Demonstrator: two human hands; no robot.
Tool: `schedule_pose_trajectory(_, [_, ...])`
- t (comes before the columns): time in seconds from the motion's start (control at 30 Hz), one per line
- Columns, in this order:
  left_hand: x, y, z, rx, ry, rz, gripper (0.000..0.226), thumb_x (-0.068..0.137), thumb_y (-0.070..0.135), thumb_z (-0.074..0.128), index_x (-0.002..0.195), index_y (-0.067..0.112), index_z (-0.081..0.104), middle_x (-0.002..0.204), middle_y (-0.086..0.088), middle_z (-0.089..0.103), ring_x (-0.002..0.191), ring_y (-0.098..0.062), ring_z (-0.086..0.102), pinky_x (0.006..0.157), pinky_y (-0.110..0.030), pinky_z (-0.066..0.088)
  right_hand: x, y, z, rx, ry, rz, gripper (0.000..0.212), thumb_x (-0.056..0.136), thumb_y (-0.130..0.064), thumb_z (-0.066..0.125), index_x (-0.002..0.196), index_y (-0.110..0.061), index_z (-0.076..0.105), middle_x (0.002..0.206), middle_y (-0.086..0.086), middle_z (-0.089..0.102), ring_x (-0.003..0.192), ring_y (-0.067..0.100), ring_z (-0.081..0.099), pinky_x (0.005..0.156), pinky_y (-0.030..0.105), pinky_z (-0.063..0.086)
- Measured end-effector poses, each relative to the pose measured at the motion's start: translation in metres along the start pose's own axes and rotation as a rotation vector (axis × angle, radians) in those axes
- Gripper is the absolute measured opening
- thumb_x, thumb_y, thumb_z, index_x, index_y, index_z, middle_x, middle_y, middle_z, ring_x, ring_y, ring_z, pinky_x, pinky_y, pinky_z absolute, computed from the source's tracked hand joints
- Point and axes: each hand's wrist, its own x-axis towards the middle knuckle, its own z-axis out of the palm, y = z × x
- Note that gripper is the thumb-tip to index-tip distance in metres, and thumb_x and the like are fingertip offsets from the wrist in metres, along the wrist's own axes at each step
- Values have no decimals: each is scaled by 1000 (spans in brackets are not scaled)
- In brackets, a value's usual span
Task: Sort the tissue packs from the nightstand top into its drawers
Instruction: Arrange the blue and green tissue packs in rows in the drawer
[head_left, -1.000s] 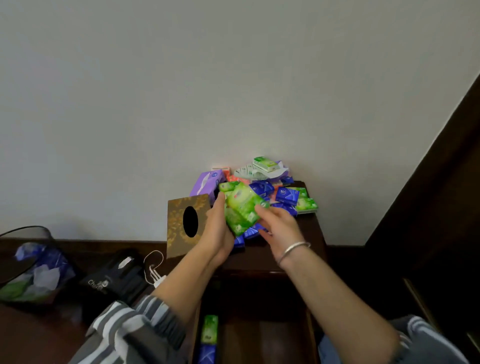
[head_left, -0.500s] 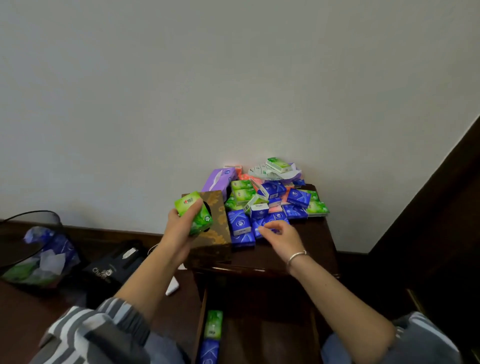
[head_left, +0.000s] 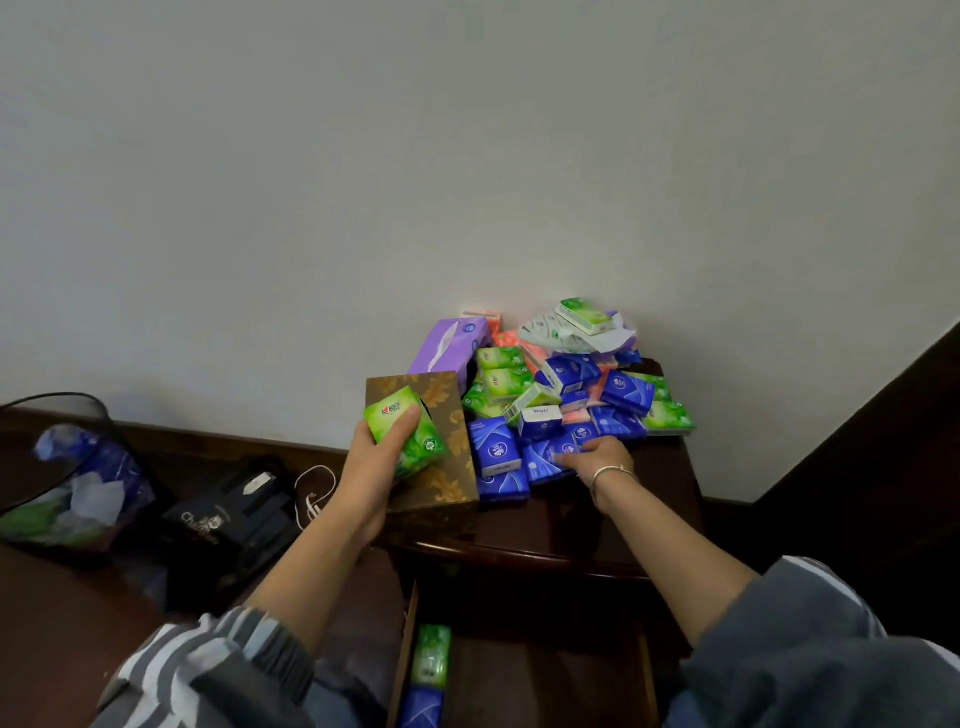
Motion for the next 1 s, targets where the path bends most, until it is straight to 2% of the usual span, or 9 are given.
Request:
schedule_pose_trajectory(0.17, [1, -6, -8, 1, -73, 1, 63, 81, 39, 70, 134, 14, 48, 122, -12, 66, 109, -30, 66, 96, -51, 51, -15, 6, -39, 113, -38, -85, 42, 68, -3, 79, 106, 0, 63, 110, 20, 64, 96, 29, 61, 90, 39, 49])
schedule_pose_trajectory(0.27, [2, -9, -12, -23, -85, 15, 72, 73, 44, 73, 134, 16, 48, 121, -12, 67, 107, -29, 67, 94, -49, 52, -31, -4, -54, 353, -140, -115, 40, 78, -2, 71, 115, 0, 56, 102, 18, 61, 90, 26, 61, 82, 36, 53])
schedule_pose_trajectory(0.37, [2, -11, -16, -87, -93, 23, 72, 71, 45, 75, 132, 15, 50, 118, -12, 69, 105, -28, 68, 82, -41, 58, -47, -33, -35, 528, -217, -147, 23, 86, -10, 64, 108, -8, 58, 96, 7, 59, 81, 16, 62, 70, 27, 53])
schedule_pose_trajectory(0.5, [4, -9, -21, -207, -138, 34, 60, 78, 40, 71, 129, 13, 55, 118, -12, 69, 105, -28, 68, 74, -31, 58, -57, -50, 30, 557, -92, -21, 22, 86, -18, 64, 103, -6, 57, 91, 11, 60, 76, 22, 59, 78, 38, 53])
schedule_pose_trajectory(0.63, [4, -8, -23, -223, -150, 16, 60, 78, 40, 71, 129, 14, 55, 118, -12, 69, 107, -28, 67, 75, -31, 58, -64, -43, 65, 554, -23, 142, 34, 83, -20, 66, 106, 2, 57, 95, 13, 58, 54, 14, 48, 44, 20, 38])
schedule_pose_trajectory(0.73, [3, -8, -22, -205, -160, 17, 62, 77, 41, 72, 129, 15, 54, 117, -11, 70, 105, -27, 68, 73, -30, 57, -65, -43, 66, 542, -36, 189, 47, 77, -22, 69, 116, 1, 56, 115, 14, 61, 71, 21, 61, 46, 20, 38])
schedule_pose_trajectory(0.83, [3, -7, -21, -225, -165, 10, 61, 77, 40, 71, 130, 14, 53, 118, -12, 69, 105, -26, 68, 73, -29, 57, -63, -49, 61, 504, -89, 200, 52, 77, -21, 68, 121, 1, 52, 108, 14, 60, 68, 18, 62, 47, 22, 42])
schedule_pose_trajectory(0.93, [1, -5, -20, -231, -155, 4, 63, 77, 40, 70, 131, 14, 52, 117, -12, 69, 105, -26, 68, 72, -29, 58, -60, -53, 61, 474, -108, 198, 57, 75, -15, 70, 124, 1, 47, 107, 13, 56, 85, 24, 53, 66, 29, 42])
schedule_pose_trajectory(1.0, [-1, -5, -19, -224, -150, 2, 65, 76, 40, 70, 133, 14, 50, 118, -11, 69, 105, -26, 68, 72, -29, 58, -60, -54, 64, 464, -119, 208, 59, 74, -11, 72, 125, 1, 45, 112, 14, 55, 95, 27, 55, 70, 31, 41])
